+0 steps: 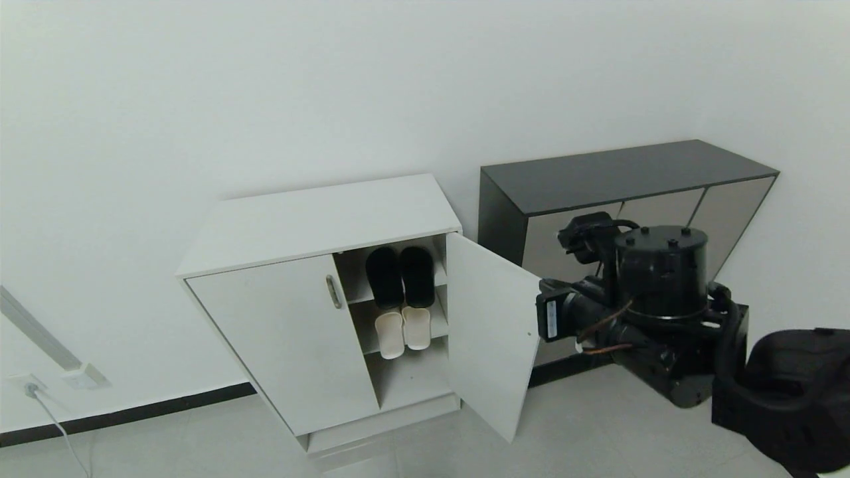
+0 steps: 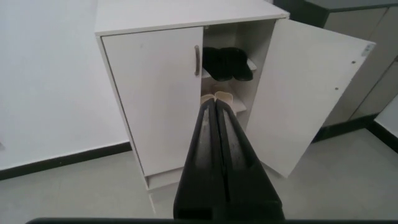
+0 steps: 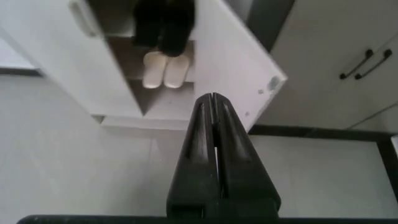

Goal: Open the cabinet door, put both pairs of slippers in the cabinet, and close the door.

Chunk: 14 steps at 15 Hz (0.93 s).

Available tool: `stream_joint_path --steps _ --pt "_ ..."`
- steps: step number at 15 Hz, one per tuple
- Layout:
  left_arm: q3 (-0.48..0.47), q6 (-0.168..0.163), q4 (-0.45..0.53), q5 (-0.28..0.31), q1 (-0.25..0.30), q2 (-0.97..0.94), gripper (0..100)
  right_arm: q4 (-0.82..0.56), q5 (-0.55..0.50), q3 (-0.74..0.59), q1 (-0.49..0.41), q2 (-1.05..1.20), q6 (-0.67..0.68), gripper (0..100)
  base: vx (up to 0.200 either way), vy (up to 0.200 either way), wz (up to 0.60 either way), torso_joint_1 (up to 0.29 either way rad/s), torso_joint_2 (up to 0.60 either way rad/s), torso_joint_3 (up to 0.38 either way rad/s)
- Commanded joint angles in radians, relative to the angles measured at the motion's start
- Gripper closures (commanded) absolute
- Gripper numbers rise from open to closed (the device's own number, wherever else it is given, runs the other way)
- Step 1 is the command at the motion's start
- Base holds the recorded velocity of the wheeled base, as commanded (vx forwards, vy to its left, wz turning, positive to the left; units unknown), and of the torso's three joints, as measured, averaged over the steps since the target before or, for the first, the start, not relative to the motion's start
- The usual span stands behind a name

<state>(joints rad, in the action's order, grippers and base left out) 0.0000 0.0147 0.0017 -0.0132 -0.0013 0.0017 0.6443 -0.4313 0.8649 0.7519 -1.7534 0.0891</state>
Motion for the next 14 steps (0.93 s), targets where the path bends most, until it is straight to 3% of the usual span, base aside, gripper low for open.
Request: stream_joint_path --steps 1,8,14 --pt "0.000 0.001 0.000 -0.001 0.000 0.000 100 -0.003 0.031 0.106 -0.094 -0.083 0.000 100 0.000 0.000 0.00 0.000 0.00 0.000" --pt "0.000 0.001 0.000 -0.001 0.000 0.000 100 -0.054 0.128 0.393 -0.263 -0.368 0.003 100 0.000 0.000 0.00 0.000 0.00 0.000" --pt "0.000 0.002 0.000 -0.001 0.000 0.000 100 -0.069 0.170 0.516 -0.316 -0.526 0.009 100 0.000 0.000 0.00 0.000 0.00 0.000"
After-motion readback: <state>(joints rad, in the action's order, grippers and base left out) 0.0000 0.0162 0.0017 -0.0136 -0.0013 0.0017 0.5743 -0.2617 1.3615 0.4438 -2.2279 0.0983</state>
